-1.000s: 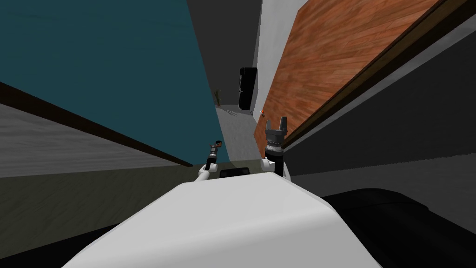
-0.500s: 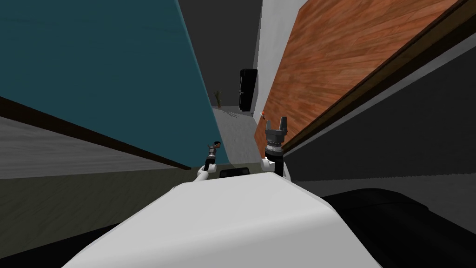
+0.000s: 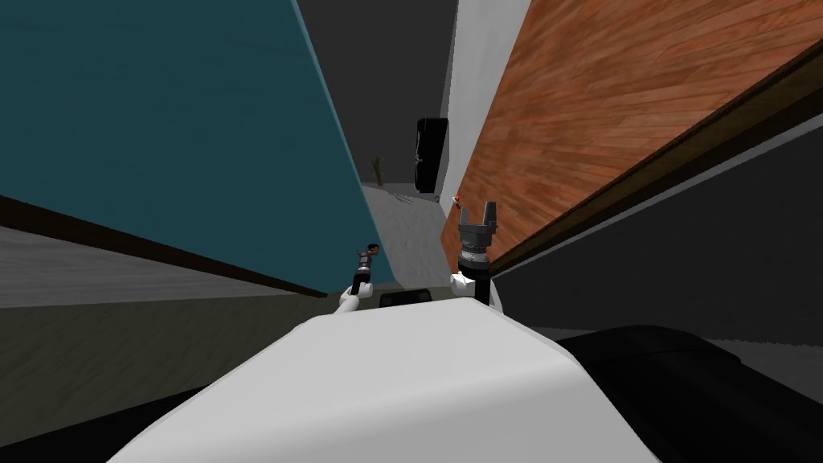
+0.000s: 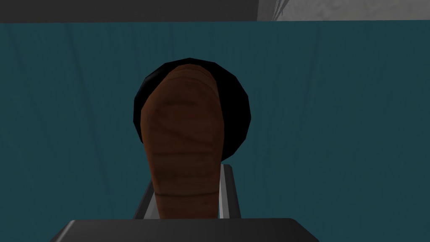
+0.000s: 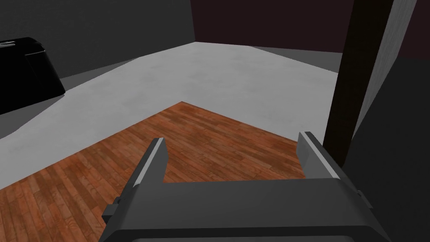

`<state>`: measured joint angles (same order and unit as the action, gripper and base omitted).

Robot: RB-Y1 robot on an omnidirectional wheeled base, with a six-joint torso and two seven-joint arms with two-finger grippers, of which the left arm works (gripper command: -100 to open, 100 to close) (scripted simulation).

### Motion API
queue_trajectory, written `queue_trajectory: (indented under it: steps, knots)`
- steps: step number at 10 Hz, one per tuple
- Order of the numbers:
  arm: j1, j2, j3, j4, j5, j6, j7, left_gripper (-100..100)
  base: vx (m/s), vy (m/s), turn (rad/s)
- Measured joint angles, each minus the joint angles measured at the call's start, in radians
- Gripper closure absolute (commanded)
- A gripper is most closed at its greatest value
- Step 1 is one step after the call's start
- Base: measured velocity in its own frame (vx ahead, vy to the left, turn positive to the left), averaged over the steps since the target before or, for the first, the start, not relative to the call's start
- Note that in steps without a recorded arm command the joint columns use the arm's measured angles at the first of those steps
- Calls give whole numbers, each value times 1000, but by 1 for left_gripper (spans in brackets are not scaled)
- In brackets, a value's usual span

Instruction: Push the door open

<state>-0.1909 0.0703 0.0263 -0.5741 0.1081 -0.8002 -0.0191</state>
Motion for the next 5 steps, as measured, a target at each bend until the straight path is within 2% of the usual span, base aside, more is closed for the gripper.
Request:
queue_trajectory:
  steps: [1, 2, 3, 4, 5]
  knots:
    - [7, 6, 8, -7, 5, 1, 0, 100, 214, -46, 76]
    - [21, 6, 17, -34, 9, 16, -4, 100, 230, -74, 80]
    - [-11, 10, 31, 25, 18, -10, -7, 100, 143, -55, 14]
    - [-4, 13, 38, 10, 21, -14, -9, 100, 171, -74, 55]
    - [19, 13, 48, -35, 26, 10, -15, 100, 186, -82, 63]
